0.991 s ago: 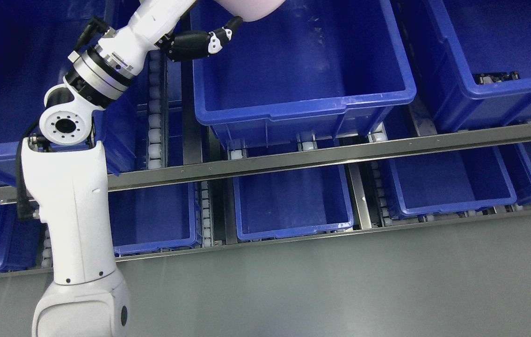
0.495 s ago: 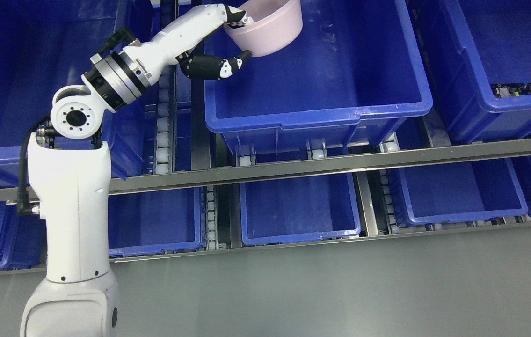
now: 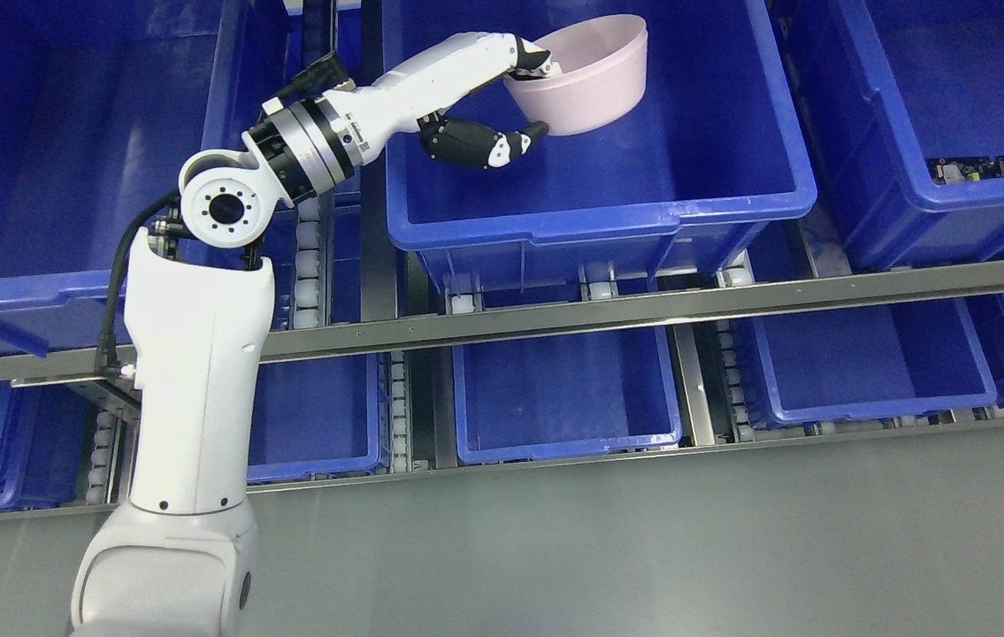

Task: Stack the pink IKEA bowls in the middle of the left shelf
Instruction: 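Lower the stacked bowls into the blue bin on the middle shelf, then open the left hand and withdraw it upward from the bin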

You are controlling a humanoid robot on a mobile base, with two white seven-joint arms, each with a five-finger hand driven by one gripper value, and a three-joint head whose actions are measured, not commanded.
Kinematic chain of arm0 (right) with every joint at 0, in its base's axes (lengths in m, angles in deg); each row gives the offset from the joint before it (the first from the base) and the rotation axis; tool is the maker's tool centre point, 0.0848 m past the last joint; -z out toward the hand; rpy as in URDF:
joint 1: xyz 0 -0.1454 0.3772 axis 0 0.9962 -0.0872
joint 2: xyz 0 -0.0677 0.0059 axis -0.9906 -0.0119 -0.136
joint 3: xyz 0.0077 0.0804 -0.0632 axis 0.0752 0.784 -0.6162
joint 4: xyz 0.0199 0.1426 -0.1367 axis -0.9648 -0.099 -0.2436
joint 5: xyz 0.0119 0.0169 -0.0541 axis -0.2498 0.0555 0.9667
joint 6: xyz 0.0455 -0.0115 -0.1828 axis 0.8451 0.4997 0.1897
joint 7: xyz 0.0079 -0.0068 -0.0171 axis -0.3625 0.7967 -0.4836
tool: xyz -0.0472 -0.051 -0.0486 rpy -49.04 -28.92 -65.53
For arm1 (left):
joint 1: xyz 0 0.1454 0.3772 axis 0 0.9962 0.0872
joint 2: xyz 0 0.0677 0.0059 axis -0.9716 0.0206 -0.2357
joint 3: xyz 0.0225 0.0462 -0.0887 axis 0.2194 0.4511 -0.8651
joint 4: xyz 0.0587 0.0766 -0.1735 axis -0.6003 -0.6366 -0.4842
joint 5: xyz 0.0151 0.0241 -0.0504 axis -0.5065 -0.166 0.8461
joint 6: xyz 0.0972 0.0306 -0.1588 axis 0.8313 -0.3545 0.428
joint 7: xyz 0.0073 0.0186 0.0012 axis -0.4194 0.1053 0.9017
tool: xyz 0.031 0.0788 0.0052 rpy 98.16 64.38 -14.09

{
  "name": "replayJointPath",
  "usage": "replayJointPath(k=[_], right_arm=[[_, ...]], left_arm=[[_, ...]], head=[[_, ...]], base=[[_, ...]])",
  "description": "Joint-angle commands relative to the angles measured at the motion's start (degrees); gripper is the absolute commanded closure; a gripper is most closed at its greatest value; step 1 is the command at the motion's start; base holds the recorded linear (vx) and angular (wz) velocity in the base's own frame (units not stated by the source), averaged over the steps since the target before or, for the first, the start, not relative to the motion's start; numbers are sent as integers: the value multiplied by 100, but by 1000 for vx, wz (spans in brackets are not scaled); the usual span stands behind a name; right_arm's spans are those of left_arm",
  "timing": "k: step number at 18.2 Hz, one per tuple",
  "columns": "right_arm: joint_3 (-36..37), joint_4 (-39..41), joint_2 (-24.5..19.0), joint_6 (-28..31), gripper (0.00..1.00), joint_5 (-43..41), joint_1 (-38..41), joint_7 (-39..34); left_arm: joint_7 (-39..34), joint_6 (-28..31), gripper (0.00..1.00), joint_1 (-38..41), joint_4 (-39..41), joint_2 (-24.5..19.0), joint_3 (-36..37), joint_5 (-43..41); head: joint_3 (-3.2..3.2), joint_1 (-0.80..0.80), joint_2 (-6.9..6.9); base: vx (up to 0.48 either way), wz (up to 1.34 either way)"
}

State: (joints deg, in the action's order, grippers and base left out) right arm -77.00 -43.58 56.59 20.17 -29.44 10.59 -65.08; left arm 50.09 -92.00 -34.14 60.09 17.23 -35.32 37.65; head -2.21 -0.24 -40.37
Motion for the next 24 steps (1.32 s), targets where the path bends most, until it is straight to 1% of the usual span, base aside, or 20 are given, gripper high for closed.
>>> replayJointPath(k=[1,5,7,10,14,16,17,18,20,21,22,23,24], right_arm=[[0,0,100,-3,0,0,-2,1],[0,0,100,-3,0,0,-2,1],[0,0,100,-3,0,0,-2,1],[0,0,100,-3,0,0,7,1],[0,0,100,-3,0,0,-2,1],[0,0,100,-3,0,0,-2,1],[0,0,100,-3,0,0,-2,1],[0,0,100,-3,0,0,-2,1],[0,0,100,-3,0,0,-2,1],[0,0,100,-3,0,0,-2,1],[0,0,100,-3,0,0,-2,1],[0,0,100,-3,0,0,-2,1],[0,0,100,-3,0,0,-2,1]], left_arm=[[3,-3,86,-61,-285,280,454,-89],[-23,-3,83,-52,-312,280,410,-80],[-32,-3,78,-60,-312,297,375,-80],[-84,-20,61,-78,-347,297,270,-80],[-532,-82,32,-43,-347,306,-161,-37],[-838,-99,20,-34,-347,367,-485,-2],[-1180,-99,15,-34,-356,373,-722,94],[-1697,-91,10,-34,-356,373,-1029,339],[-3005,23,9,-17,-373,373,-1137,1469],[-3690,206,9,27,-382,373,-1137,2076],[-4245,608,7,114,-347,373,-1155,2438],[-4764,1152,0,202,-243,373,-1172,2494],[-4917,1314,0,395,28,373,-1155,2503]], head=[[0,0,0],[0,0,-1],[0,0,0],[0,0,-1],[0,0,-1],[0,0,-1],[0,0,-1],[0,0,-1],[0,0,-1],[0,0,-1],[0,0,-1],[0,0,-1],[0,0,-1]], base=[[0,0],[0,0],[0,0],[0,0],[0,0],[0,0],[0,0],[0,0],[0,0],[0,0],[0,0],[0,0],[0,0]])
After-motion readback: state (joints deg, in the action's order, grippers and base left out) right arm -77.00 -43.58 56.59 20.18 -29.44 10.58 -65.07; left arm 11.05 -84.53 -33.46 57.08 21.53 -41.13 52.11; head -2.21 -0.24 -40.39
